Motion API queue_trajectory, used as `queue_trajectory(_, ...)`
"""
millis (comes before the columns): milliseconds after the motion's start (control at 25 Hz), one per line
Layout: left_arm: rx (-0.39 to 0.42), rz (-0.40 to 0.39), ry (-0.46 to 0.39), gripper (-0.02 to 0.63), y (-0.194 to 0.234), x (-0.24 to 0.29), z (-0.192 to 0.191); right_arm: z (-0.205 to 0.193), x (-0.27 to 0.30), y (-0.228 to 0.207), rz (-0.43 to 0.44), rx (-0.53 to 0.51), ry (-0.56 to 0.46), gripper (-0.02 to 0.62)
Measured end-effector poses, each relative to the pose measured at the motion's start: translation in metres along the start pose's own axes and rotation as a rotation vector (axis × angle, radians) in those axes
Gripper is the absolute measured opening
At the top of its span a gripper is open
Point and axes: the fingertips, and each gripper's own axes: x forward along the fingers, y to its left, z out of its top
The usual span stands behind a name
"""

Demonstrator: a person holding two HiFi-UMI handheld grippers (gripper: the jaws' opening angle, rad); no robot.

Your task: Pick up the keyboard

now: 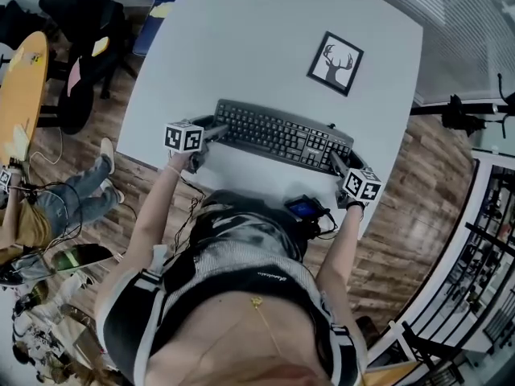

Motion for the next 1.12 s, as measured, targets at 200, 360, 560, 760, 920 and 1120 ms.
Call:
queue_trajectory(200, -0.010, -0.013, 0.011, 0.277, -0.001, 0.005, -0.002, -0.001, 0.000, 0.002, 0.029, 0.032, -0.010, 0.297)
queue_trajectory(360, -0.073, -0.062, -0.002, 0.276, -0.006, 0.012, -0.003, -0.004, 0.001, 0.002, 0.054, 0.041, -0.009, 0.310)
queue_trajectory(560, -0.104, -0.067, -0.016, 0.275, -0.003, 0.012, -0.001, -0.005, 0.004, 0.003, 0.074, 0.071, -0.026, 0.302)
queue_trajectory(760, -0.112, -0.015, -0.028, 0.219, 0.003, 0.013, 0.001, -0.005, 0.005, 0.003, 0.065, 0.086, -0.032, 0.296)
queue_trajectory(920, -0.110, -0.017, -0.030, 0.219, 0.003, 0.013, 0.000, -0.006, 0.004, 0.003, 0.063, 0.090, -0.035, 0.293)
queue_trajectory(1120, -0.110, -0.009, -0.033, 0.219, 0.002, 0.013, 0.000, -0.007, 0.004, 0.002, 0.061, 0.095, -0.039, 0.291)
